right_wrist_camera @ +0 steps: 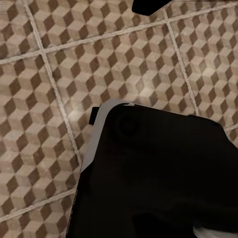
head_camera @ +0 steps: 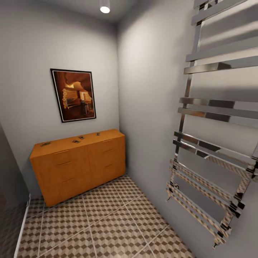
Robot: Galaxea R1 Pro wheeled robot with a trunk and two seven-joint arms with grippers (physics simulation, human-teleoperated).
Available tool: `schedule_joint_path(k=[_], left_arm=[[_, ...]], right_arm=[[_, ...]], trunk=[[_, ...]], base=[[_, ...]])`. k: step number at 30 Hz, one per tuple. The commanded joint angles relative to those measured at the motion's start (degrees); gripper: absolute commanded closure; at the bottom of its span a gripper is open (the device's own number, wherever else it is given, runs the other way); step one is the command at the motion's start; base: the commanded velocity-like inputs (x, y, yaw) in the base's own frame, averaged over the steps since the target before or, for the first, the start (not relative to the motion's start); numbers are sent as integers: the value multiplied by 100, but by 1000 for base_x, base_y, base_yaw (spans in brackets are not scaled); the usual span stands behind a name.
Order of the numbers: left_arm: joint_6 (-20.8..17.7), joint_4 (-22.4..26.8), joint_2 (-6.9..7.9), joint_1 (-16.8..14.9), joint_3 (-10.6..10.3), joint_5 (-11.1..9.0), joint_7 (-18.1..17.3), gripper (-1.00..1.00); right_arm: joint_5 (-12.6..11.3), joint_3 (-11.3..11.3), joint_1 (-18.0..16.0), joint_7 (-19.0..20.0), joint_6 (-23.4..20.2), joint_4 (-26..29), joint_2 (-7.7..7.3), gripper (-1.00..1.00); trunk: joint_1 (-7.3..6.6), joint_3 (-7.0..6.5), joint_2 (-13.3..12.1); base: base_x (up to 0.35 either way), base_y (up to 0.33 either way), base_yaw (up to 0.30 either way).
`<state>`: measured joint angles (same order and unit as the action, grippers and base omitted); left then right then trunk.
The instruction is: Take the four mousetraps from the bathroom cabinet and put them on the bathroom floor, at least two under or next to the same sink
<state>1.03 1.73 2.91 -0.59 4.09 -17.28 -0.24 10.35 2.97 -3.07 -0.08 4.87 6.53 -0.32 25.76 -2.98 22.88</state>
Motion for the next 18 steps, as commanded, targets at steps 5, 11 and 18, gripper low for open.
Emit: schedule_joint_path(k=[5, 11, 18], left_arm=[[11, -6, -1, -3, 39, -4, -2, -100], [11, -6, -1, -3, 39, -4, -2, -100], [11, -6, -1, -3, 39, -4, -2, -100]], right_arm=[[11, 28, 0, -1, 14, -3, -3, -100], [11, 28, 0, -1, 14, -3, -3, -100], [11, 29, 0, -1, 14, -3, -3, -100]], trunk=[[2, 2, 4], [2, 2, 4], [2, 2, 4]], base=[[0, 0, 293], [0, 0, 293], [0, 0, 293]])
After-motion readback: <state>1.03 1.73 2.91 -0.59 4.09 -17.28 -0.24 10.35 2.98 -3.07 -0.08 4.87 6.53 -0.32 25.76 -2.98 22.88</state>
